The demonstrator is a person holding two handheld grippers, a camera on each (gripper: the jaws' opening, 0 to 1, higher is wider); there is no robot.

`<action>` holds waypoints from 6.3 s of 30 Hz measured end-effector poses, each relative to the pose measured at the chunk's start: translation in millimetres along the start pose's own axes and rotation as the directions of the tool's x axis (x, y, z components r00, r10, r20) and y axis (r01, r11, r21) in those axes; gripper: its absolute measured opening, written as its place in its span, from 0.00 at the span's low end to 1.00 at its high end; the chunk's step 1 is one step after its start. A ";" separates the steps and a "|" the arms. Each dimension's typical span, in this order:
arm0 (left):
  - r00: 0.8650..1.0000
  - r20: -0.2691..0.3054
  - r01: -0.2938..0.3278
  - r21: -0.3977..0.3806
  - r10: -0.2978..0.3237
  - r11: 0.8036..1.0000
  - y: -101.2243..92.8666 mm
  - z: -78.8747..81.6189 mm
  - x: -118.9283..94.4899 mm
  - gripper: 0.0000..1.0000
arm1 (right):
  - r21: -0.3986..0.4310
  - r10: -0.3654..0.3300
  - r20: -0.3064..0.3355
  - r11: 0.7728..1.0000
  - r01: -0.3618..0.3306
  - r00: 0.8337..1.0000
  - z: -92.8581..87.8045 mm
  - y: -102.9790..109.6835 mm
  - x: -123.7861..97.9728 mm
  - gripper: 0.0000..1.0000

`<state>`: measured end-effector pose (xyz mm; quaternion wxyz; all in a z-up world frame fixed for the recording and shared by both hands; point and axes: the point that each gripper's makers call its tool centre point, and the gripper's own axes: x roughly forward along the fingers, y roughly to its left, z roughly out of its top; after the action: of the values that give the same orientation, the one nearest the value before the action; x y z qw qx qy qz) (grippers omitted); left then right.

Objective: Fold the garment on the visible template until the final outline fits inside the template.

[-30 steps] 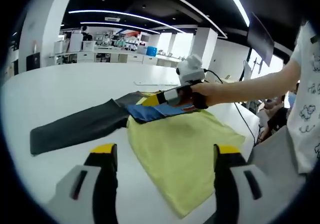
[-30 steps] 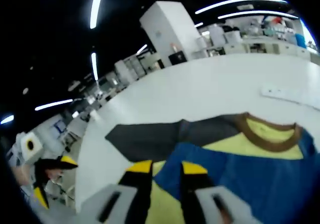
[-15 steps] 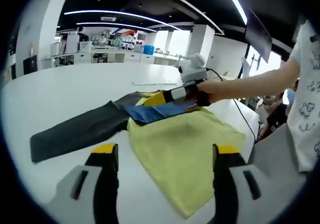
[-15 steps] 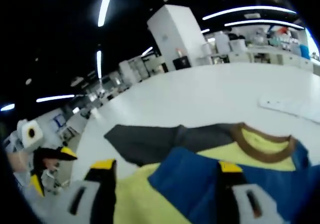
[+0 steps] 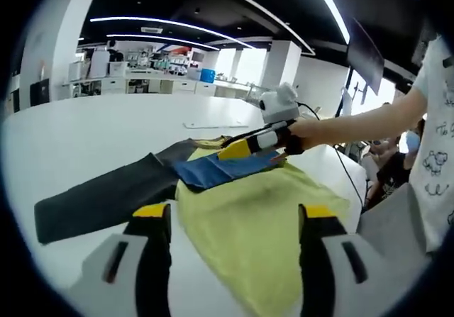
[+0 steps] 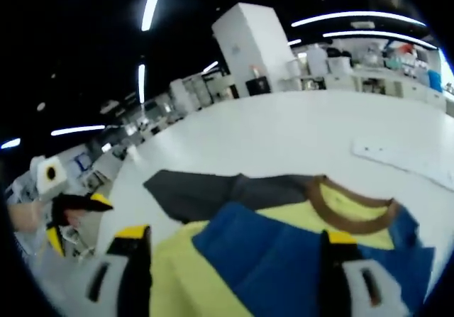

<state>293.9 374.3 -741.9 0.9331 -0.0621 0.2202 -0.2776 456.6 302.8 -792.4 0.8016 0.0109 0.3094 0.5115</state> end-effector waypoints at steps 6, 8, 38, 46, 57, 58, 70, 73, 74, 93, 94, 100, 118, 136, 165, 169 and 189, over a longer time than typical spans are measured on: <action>1.000 0.019 0.003 -0.003 -0.002 1.000 4.2 7.1 13.4 0.68 | -0.019 -0.025 -0.022 1.000 0.024 0.999 0.5 -21.5 -18.5 0.99; 1.000 0.027 0.010 -0.008 -0.010 1.000 4.7 8.9 17.2 0.67 | -0.030 -0.037 -0.032 0.999 0.036 0.999 -0.3 -31.9 -24.8 0.99; 0.997 0.035 -0.059 -0.125 0.064 0.990 59.6 27.9 87.0 0.48 | -0.131 -0.158 -0.180 0.982 0.136 0.971 -1.8 -146.4 -77.3 0.54; 0.995 -0.032 -0.097 -0.127 0.094 0.987 75.5 15.2 111.7 0.34 | -0.157 -0.182 -0.247 0.977 0.146 0.952 -10.1 -161.4 -77.9 0.32; 0.990 -0.086 -0.128 -0.160 0.115 0.979 92.6 2.4 142.0 0.26 | -0.157 -0.186 -0.320 0.977 0.142 0.929 -18.9 -183.2 -74.8 0.10; 0.989 -0.091 -0.127 -0.161 0.113 0.979 95.0 1.1 143.8 0.26 | -0.156 -0.181 -0.322 0.978 0.136 0.929 -18.6 -182.2 -74.8 0.09; 0.982 -0.134 -0.154 -0.168 0.133 0.974 106.2 -9.8 154.3 0.23 | -0.186 -0.177 -0.360 0.976 0.115 0.916 -20.2 -184.7 -72.5 0.00; 0.982 -0.131 -0.160 -0.182 0.138 0.970 106.2 -9.1 154.7 0.20 | -0.182 -0.174 -0.361 0.977 0.114 0.916 -20.0 -186.8 -75.4 0.00; 0.982 -0.131 -0.162 -0.183 0.140 0.970 108.0 -9.1 155.2 0.19 | -0.182 -0.177 -0.361 0.976 0.117 0.916 -19.3 -188.5 -76.5 0.00; 0.968 -0.131 -0.234 -0.157 0.214 0.959 117.2 -2.3 153.9 0.00 | -0.147 -0.237 -0.383 0.970 0.194 0.893 -22.8 -209.2 -97.1 0.00; 0.968 -0.131 -0.235 -0.159 0.216 0.959 118.8 -1.7 153.1 0.00 | -0.142 -0.238 -0.386 0.970 0.198 0.891 -23.9 -209.4 -97.6 0.00; 0.961 -0.161 -0.252 -0.159 0.227 0.955 117.5 -5.7 150.8 0.00 | -0.149 -0.238 -0.399 0.970 0.194 0.885 -26.6 -212.4 -94.8 0.00; 0.955 -0.177 -0.265 -0.141 0.240 0.954 124.6 -8.1 157.5 0.00 | -0.171 -0.276 -0.400 0.959 0.225 0.874 -29.6 -221.6 -98.1 0.00; 0.967 -0.145 -0.226 -0.098 0.210 0.969 118.7 2.0 154.0 0.11 | -0.085 -0.287 -0.263 0.958 0.274 0.921 -18.7 -224.0 -113.2 0.04; 0.995 -0.097 -0.029 -0.079 0.021 0.996 56.9 33.0 110.9 0.89 | 0.002 -0.151 -0.061 0.988 0.152 0.987 -47.5 -133.4 -189.4 1.00; 0.996 -0.086 -0.030 -0.071 0.024 0.997 56.0 35.4 103.3 0.87 | 0.004 -0.145 -0.060 0.989 0.146 0.988 -50.4 -124.0 -197.6 1.00; 0.996 -0.079 -0.044 -0.081 0.037 0.996 61.2 27.9 47.2 0.70 | 0.021 -0.165 -0.001 0.986 0.165 0.986 -63.7 -68.0 -243.1 1.00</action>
<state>371.7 399.7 -749.2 0.9260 -0.0854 0.2685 -0.2514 410.2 50.4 -748.7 0.8410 -0.0064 0.3145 0.4402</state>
